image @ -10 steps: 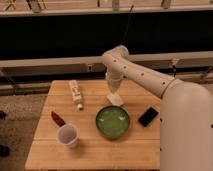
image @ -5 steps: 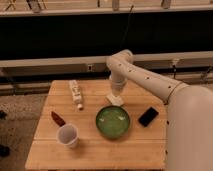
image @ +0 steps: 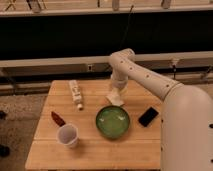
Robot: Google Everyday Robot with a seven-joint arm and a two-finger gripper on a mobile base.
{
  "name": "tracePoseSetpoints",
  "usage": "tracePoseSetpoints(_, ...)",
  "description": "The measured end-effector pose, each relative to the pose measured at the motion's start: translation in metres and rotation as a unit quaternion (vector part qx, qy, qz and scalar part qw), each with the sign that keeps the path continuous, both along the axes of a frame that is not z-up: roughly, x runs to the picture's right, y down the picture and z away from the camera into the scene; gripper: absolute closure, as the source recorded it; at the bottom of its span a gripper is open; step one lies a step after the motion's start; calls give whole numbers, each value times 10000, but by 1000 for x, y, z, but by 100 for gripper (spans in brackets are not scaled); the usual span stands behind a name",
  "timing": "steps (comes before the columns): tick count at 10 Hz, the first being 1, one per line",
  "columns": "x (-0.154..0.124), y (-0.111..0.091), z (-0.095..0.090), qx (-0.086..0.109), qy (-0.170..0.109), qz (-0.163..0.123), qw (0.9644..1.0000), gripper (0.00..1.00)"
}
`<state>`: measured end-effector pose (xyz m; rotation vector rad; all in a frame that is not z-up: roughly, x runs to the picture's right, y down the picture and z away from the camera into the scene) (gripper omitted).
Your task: Place the white sponge in the ceramic cup
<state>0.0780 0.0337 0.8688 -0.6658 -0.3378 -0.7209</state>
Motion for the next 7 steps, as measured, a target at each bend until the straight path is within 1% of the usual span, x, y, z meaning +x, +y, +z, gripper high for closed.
tracePoseSetpoints(2,-5,0,7,-57,-69,-187,9998,20)
tracePoseSetpoints(3,-4,7,13,-106,-81,-242,9996,20)
tracePoseSetpoints(4,-3,13,20,-109,-73,-274,9995,20)
tracePoseSetpoints(5,-2,20,30,-101,-83,-290,9995,20)
tracePoseSetpoints(7,2,25,38,-85,-70,-271,9996,20)
